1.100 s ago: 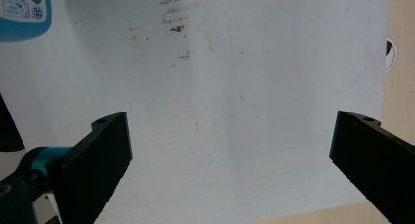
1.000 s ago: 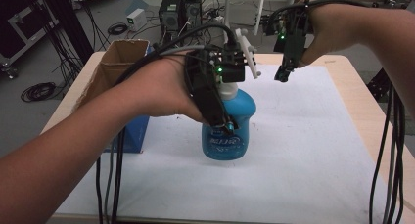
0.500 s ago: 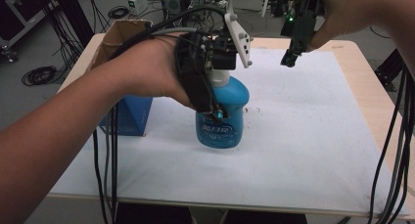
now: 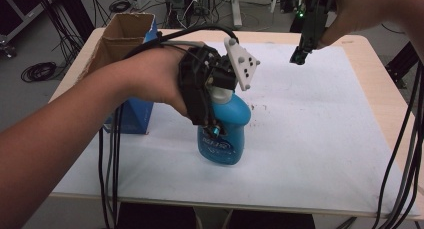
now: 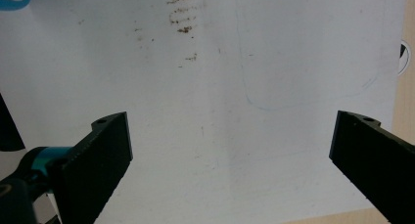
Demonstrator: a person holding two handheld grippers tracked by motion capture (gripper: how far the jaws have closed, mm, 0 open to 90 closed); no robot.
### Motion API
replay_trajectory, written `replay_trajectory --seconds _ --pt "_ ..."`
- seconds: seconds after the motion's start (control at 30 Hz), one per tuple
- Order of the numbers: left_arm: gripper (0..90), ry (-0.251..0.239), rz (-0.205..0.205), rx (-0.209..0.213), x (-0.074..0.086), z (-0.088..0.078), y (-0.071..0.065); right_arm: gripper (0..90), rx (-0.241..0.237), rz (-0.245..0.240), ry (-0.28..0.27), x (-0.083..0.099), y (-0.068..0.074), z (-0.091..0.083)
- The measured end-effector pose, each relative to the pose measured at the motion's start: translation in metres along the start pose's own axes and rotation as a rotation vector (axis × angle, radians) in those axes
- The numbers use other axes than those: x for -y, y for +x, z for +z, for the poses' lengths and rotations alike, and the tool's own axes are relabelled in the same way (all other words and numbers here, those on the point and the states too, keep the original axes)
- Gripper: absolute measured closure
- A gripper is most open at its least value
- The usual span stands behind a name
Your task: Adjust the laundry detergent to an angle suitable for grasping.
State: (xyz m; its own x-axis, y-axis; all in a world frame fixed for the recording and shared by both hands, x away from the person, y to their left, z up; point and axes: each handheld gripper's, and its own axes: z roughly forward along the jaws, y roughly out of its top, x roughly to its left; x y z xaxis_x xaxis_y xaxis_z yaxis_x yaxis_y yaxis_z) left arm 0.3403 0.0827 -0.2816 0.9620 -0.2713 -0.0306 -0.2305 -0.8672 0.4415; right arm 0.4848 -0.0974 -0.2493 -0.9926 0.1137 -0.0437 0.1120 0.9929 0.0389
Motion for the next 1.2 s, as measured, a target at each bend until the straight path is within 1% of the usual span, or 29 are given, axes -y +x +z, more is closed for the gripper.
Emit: replay_trajectory --seconds 0.07,0.1,0.17,0.27,0.37,0.4,0.43,0.5,0.6,0.63,0.67,0.7,0.77,0.83,0.87,0.9,0.93,1.07,1.1,1.2 --pt "39.0 0.003 0.027 0.004 0.000 0.003 -0.001 1.1 0.001 0.001 0.002 0.000 0.000 0.000" --pt "39.0 0.007 0.021 0.005 0.001 0.005 -0.002 1.1 0.002 -0.001 0.002 0.000 0.000 0.001" --pt "39.0 0.015 0.043 0.000 0.002 0.007 -0.003 1.1 0.002 -0.003 0.002 0.000 0.000 0.001" --pt "39.1 0.026 0.056 0.002 0.005 0.010 -0.003 1.1 0.002 0.001 -0.001 0.001 0.001 0.001" --pt "39.0 0.023 0.057 0.003 0.007 0.012 -0.004 1.1 0.003 -0.004 -0.002 0.001 0.000 0.002" --pt "39.0 0.025 0.074 0.000 0.008 0.013 -0.003 1.1 0.004 -0.001 0.001 0.002 0.000 0.001" --pt "39.0 0.019 0.070 0.003 0.009 0.014 -0.004 1.1 0.002 0.007 0.001 0.002 0.001 0.001" --pt "39.0 0.016 0.091 0.002 0.011 0.015 -0.004 1.1 0.003 0.003 0.000 0.002 0.001 0.001" --pt "39.0 0.005 0.107 0.005 0.013 0.017 -0.004 1.2 0.002 0.007 0.001 0.002 0.001 0.002" --pt "39.0 0.000 0.106 0.006 0.014 0.018 -0.004 1.2 0.002 0.007 0.001 0.002 0.001 0.002" --pt "39.0 -0.007 0.096 0.010 0.016 0.019 -0.004 1.1 0.004 0.000 -0.002 0.002 0.001 0.002" --pt "39.0 -0.006 0.106 0.007 0.016 0.019 -0.003 1.1 0.004 -0.001 -0.002 0.003 0.001 0.003" --pt "39.0 -0.003 0.113 0.009 0.017 0.021 -0.003 1.2 0.002 0.003 -0.001 0.003 0.001 0.003" --pt "38.9 -0.005 0.111 0.010 0.018 0.021 -0.003 1.2 0.001 0.001 -0.003 0.003 0.001 0.003" --pt "38.9 -0.004 0.120 0.012 0.019 0.023 -0.003 1.1 0.003 0.000 -0.004 0.004 0.001 0.003" --pt "38.9 -0.005 0.115 0.016 0.020 0.024 -0.003 1.2 0.002 0.010 0.001 0.005 0.001 0.003" --pt "38.9 -0.003 0.122 0.015 0.021 0.025 -0.002 1.1 0.003 0.000 -0.007 0.006 0.000 0.004" --pt "38.9 -0.020 0.114 0.021 0.022 0.025 -0.002 1.1 0.002 0.008 0.000 0.007 -0.001 0.004" --pt "38.9 -0.023 0.118 0.021 0.022 0.025 -0.001 1.1 0.001 0.009 -0.001 0.007 -0.001 0.004" --pt "38.8 -0.033 0.116 0.027 0.023 0.026 -0.002 1.2 0.000 0.005 -0.003 0.007 -0.001 0.005"
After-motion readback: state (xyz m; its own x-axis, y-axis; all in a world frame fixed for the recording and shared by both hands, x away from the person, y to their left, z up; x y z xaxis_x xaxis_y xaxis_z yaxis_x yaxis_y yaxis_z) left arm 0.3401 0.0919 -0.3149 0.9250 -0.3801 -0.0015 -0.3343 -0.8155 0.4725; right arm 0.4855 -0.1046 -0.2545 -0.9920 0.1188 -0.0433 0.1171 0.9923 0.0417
